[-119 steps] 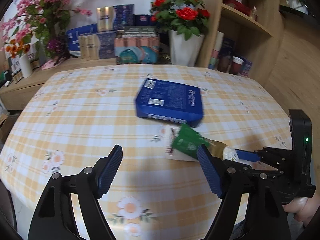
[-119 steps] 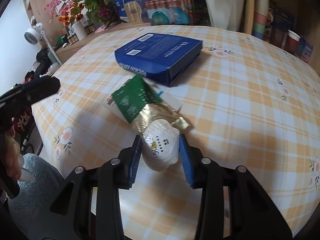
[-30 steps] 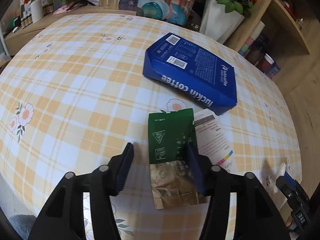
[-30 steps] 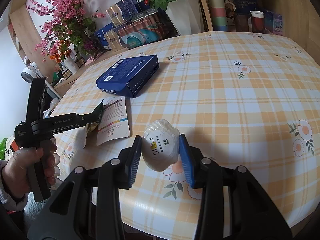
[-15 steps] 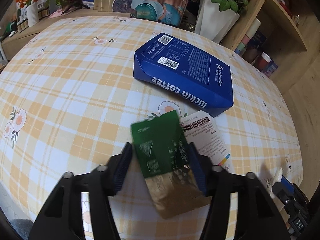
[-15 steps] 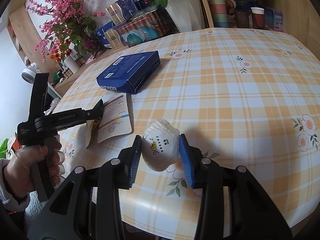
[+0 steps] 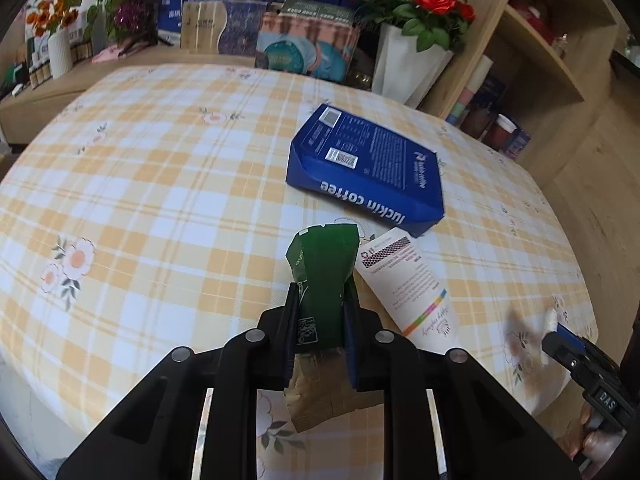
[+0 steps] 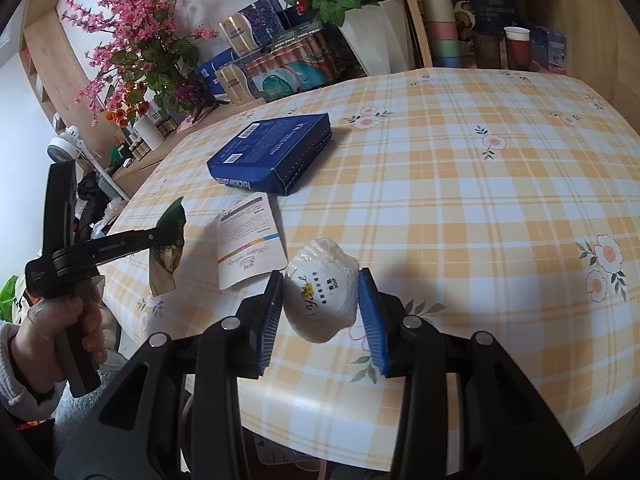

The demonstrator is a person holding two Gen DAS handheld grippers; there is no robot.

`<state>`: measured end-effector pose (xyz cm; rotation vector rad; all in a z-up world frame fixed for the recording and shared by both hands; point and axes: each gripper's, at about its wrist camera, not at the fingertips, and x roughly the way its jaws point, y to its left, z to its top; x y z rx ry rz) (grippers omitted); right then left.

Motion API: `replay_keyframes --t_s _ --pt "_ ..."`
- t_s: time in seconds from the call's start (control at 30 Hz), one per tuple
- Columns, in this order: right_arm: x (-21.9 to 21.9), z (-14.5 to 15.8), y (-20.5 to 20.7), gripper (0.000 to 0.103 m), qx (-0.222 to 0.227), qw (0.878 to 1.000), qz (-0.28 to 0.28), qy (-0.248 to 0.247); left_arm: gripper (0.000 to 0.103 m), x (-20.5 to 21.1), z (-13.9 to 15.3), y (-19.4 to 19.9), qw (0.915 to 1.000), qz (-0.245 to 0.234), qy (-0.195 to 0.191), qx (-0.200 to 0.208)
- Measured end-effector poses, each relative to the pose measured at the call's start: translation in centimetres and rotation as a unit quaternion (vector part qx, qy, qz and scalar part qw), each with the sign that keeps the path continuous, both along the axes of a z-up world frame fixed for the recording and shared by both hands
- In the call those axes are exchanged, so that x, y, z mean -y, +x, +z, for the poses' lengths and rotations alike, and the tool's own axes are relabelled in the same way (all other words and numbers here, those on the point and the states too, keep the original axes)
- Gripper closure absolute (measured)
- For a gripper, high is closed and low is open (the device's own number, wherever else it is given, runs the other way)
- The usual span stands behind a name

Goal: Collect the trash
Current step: 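Lift the green packet with the left tool while the right tool holds the white packet, then drop the white packet into the bin with the right tool while the left tool drops the green packet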

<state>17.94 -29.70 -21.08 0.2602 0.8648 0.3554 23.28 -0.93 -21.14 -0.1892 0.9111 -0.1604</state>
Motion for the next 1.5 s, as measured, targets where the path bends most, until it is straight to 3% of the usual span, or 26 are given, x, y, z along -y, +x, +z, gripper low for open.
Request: replay_keyframes --t_s 0.63,1.1,1.5 --pt "-4.5 4.1 -5.6 0.063 0.031 0.999 0.033 -0.020 0.084 -2.1 7.2 -10.2 0.9963 -0.041 -0.017 0.074" --pt "-6.7 4.7 -10.5 0.063 0.036 0.998 0.052 -0.030 0.084 -3.5 9.8 -16.7 0.9925 -0.051 -0.021 0.109" --pt "-7.7 5.0 -13.0 0.063 0.039 0.996 0.072 -0.023 0.084 -4.8 10.9 -20.7 0.9914 -0.031 -0.033 0.123"
